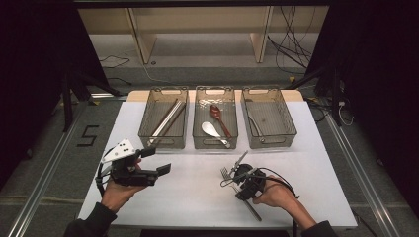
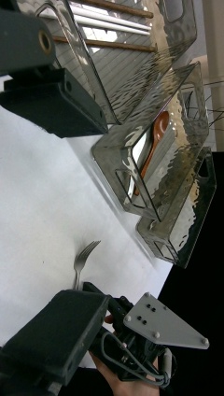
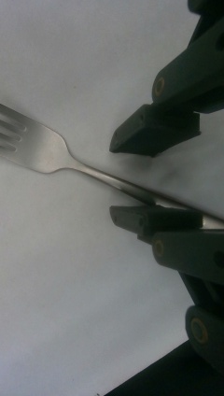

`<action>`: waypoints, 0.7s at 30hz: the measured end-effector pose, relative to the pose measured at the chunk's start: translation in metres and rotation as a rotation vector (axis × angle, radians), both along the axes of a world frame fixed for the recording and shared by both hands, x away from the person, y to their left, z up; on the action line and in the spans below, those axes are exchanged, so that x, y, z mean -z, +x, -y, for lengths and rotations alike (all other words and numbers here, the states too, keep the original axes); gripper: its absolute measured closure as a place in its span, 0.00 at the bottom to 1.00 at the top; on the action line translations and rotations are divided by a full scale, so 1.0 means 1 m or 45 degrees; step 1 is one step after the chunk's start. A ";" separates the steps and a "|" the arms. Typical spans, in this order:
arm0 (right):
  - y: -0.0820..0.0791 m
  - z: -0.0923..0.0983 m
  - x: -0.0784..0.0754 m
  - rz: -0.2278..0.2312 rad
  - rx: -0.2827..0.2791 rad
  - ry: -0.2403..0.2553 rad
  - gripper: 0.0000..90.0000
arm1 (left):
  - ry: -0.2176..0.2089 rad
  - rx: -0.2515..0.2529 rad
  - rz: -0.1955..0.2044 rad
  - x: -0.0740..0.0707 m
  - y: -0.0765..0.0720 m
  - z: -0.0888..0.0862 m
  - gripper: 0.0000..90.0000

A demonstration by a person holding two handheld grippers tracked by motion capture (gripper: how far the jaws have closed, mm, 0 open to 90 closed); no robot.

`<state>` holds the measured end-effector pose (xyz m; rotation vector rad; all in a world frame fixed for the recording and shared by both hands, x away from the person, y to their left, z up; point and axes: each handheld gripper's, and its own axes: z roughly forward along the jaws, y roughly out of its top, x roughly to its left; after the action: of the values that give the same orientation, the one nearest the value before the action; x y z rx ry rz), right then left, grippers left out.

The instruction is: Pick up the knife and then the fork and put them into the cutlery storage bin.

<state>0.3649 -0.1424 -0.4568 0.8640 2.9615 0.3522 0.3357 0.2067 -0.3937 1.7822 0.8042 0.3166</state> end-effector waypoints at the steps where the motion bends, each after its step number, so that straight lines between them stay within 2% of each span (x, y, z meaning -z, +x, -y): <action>1: 0.000 0.000 0.000 0.001 -0.002 -0.002 0.70 | 0.000 0.000 0.000 0.000 0.000 0.000 0.16; 15: 0.000 0.000 0.000 0.015 -0.039 -0.036 0.86 | 0.002 0.000 0.000 0.000 0.000 0.001 0.16; 21: 0.001 0.001 0.000 0.008 -0.035 -0.031 0.88 | 0.007 0.006 -0.003 0.001 0.000 0.001 0.16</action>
<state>0.3662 -0.1435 -0.4568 0.8186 2.9684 0.3182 0.3352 0.2059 -0.3943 1.7894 0.8010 0.3137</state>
